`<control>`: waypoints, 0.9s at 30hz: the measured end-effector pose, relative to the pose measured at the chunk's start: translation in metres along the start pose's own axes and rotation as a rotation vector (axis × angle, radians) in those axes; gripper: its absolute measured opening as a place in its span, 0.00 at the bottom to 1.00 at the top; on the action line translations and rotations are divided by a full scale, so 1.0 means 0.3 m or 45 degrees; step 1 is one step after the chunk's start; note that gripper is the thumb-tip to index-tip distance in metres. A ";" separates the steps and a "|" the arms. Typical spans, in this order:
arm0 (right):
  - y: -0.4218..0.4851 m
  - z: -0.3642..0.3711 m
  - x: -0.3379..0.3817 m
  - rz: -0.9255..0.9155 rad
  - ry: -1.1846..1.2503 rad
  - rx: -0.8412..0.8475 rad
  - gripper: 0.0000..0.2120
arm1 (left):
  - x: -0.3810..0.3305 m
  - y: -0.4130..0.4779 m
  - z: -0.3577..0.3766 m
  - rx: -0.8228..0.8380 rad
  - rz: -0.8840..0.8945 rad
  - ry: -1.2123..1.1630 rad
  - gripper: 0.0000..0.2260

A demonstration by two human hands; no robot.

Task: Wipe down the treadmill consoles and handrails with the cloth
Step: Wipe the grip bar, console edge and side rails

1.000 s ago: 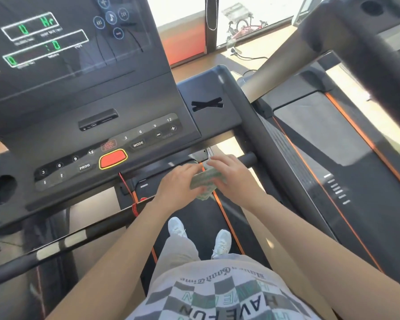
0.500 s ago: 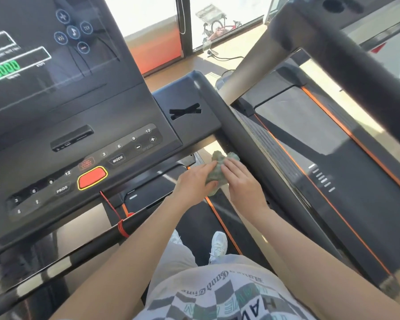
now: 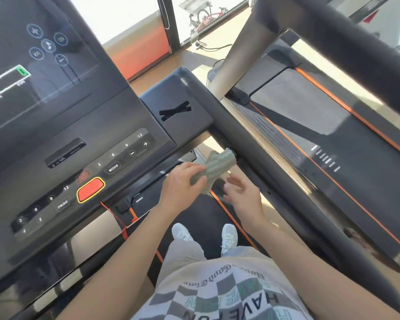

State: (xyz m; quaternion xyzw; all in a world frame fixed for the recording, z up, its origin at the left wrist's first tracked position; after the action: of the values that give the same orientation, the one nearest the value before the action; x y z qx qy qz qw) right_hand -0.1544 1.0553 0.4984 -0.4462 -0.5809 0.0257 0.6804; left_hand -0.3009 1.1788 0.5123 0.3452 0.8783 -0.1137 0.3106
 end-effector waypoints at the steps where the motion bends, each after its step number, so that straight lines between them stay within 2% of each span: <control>1: 0.006 0.010 0.006 0.129 0.248 0.008 0.12 | -0.003 0.018 0.005 0.000 -0.018 -0.076 0.13; 3: 0.029 0.038 0.019 0.309 0.581 0.014 0.09 | -0.023 0.075 0.018 0.054 -0.120 -0.298 0.13; 5: 0.054 0.068 0.020 0.415 0.764 -0.005 0.11 | -0.053 0.143 0.037 0.155 -0.205 -0.444 0.13; 10: 0.092 0.113 0.004 0.612 0.992 -0.068 0.09 | -0.114 0.265 0.076 0.290 -0.250 -0.476 0.15; 17: 0.124 0.126 0.003 0.629 1.040 -0.094 0.06 | -0.073 0.213 0.073 0.340 -0.314 -0.553 0.17; 22: 0.109 0.156 -0.045 0.583 0.922 0.038 0.12 | -0.036 0.144 0.042 0.353 -0.283 -0.351 0.20; 27: 0.089 0.189 -0.076 0.582 0.799 0.210 0.14 | 0.015 0.055 0.012 0.333 -0.330 -0.219 0.20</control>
State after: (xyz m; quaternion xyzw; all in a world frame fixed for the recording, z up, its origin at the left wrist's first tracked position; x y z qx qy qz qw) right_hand -0.1950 1.0915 0.4597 -0.4940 -0.2265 0.0856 0.8350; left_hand -0.2907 1.1919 0.5069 0.2558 0.8633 -0.2949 0.3199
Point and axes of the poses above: each hand's wrist, its own y-axis towards the middle knuckle, its own z-axis out of the palm, x = y × z, the point moved 4 cm from there along y, towards the middle knuckle, and after that the axes turned 12 degrees about z, right-handed, at the moved point
